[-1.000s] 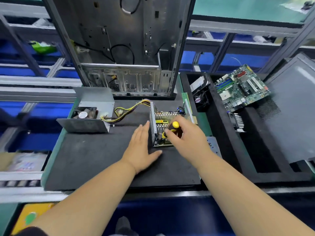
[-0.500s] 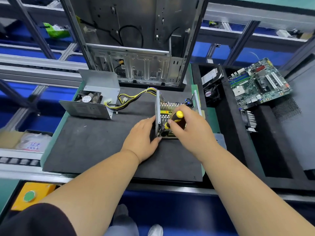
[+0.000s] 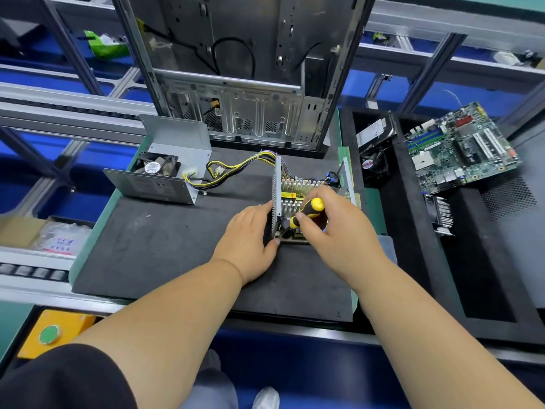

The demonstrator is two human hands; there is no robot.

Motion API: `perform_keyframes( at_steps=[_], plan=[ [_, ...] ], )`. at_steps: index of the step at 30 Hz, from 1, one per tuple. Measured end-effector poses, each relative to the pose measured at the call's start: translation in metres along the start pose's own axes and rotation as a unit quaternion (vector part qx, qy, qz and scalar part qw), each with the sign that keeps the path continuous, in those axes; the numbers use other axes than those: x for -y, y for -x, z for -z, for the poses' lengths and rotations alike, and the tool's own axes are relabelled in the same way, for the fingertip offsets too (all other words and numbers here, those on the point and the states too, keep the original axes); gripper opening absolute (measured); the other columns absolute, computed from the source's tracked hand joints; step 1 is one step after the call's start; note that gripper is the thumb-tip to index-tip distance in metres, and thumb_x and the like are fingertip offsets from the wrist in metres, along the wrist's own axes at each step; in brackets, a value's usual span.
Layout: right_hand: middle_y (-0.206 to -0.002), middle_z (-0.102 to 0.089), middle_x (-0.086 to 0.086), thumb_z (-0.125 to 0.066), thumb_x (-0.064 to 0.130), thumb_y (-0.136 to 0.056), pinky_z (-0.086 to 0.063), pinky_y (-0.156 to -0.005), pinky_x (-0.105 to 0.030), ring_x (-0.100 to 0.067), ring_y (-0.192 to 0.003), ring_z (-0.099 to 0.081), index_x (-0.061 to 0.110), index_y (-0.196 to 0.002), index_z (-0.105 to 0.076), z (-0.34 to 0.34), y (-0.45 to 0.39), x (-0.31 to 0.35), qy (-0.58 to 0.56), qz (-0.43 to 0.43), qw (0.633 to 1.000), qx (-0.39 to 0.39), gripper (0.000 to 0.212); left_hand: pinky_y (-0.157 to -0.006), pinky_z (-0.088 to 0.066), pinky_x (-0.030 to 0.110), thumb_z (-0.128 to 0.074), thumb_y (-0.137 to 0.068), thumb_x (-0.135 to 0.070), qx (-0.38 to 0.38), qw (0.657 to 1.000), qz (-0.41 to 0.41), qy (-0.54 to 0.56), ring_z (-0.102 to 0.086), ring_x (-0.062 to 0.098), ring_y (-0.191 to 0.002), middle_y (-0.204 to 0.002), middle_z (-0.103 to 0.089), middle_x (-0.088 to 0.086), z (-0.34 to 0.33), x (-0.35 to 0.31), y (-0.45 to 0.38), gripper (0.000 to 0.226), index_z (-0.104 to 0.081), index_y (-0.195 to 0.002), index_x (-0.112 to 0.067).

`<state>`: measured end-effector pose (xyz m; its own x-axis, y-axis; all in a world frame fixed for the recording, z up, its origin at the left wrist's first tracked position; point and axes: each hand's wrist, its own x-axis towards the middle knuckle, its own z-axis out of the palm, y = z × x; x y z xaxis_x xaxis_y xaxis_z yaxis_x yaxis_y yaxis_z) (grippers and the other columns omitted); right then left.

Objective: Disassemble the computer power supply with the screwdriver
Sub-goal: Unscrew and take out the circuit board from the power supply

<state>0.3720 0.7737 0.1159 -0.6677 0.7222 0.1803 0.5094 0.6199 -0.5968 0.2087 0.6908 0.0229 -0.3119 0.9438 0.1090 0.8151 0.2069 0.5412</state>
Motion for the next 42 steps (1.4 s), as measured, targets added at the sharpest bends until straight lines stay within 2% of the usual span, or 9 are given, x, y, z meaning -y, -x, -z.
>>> perform_keyframes(
  at_steps=[4,10,15,22,30,39,42],
  plan=[
    [-0.082,-0.061,0.009,-0.061,0.031,-0.093,-0.044,-0.063,-0.029,-0.013,-0.075,-0.052,0.025,-0.094,-0.052,0.002,-0.001,0.002,-0.016,-0.011,1.0,0.015,0.011,-0.116,-0.027,0.035,-0.06,-0.089,-0.034,-0.003,1.0,-0.003,-0.001,-0.036,0.017,-0.135,-0.142,-0.046,-0.004,0.0,0.0,0.0,0.071,-0.028,-0.151,-0.023],
    [-0.088,-0.06,0.005,-0.064,0.019,-0.09,-0.045,-0.072,-0.033,-0.015,-0.08,-0.053,0.019,-0.093,-0.056,0.009,-0.008,0.015,-0.02,0.033,0.997,0.063,0.008,-0.115,-0.025,0.032,-0.061,-0.088,-0.032,-0.008,1.0,-0.011,0.001,-0.036,0.017,-0.135,-0.143,-0.046,-0.003,0.001,-0.001,0.001,0.071,-0.031,-0.151,-0.019],
    [-0.089,-0.059,0.007,-0.064,0.022,-0.09,-0.047,-0.068,-0.035,-0.016,-0.079,-0.054,0.021,-0.097,-0.057,0.012,-0.009,0.018,-0.012,0.039,0.997,0.073,0.01,-0.114,-0.024,0.031,-0.062,-0.088,-0.033,-0.011,1.0,-0.013,0.003,-0.037,0.017,-0.134,-0.142,-0.047,-0.002,0.001,-0.001,0.001,0.07,-0.032,-0.15,-0.019],
    [-0.087,-0.059,0.008,-0.063,0.022,-0.09,-0.039,-0.061,-0.025,-0.011,-0.074,-0.052,0.022,-0.096,-0.056,0.011,-0.01,0.018,0.01,0.032,0.997,0.072,0.01,-0.116,-0.023,0.032,-0.061,-0.089,-0.033,-0.009,1.0,-0.009,0.002,-0.035,0.017,-0.136,-0.143,-0.046,-0.003,0.001,-0.001,0.001,0.071,-0.031,-0.151,-0.019],
    [-0.09,-0.061,0.008,-0.064,0.023,-0.09,-0.044,-0.07,-0.031,-0.014,-0.081,-0.054,0.021,-0.099,-0.058,0.013,-0.008,0.018,0.015,0.032,0.997,0.067,0.011,-0.118,-0.021,0.035,-0.059,-0.09,-0.035,0.002,1.0,-0.004,-0.003,-0.031,0.017,-0.14,-0.147,-0.042,-0.001,0.0,0.0,0.0,0.071,-0.027,-0.152,-0.02],
    [-0.087,-0.062,0.008,-0.063,0.022,-0.088,-0.049,-0.069,-0.035,-0.012,-0.079,-0.056,0.025,-0.092,-0.057,0.014,-0.008,0.019,-0.016,-0.012,0.997,0.071,0.009,-0.117,-0.024,0.036,-0.059,-0.09,-0.035,0.004,1.0,-0.007,-0.006,-0.033,0.017,-0.138,-0.145,-0.044,-0.003,0.0,0.0,0.0,0.071,-0.027,-0.152,-0.02],
    [-0.083,-0.064,0.004,-0.062,0.03,-0.089,-0.049,-0.066,-0.038,-0.018,-0.075,-0.057,0.024,-0.088,-0.055,0.012,-0.015,0.024,-0.035,-0.043,0.996,0.064,0.009,-0.117,-0.024,0.036,-0.06,-0.089,-0.034,-0.001,1.0,-0.009,-0.008,-0.035,0.019,-0.137,-0.143,-0.045,-0.001,-0.001,0.001,0.0,0.071,-0.029,-0.151,-0.019]
  ],
)
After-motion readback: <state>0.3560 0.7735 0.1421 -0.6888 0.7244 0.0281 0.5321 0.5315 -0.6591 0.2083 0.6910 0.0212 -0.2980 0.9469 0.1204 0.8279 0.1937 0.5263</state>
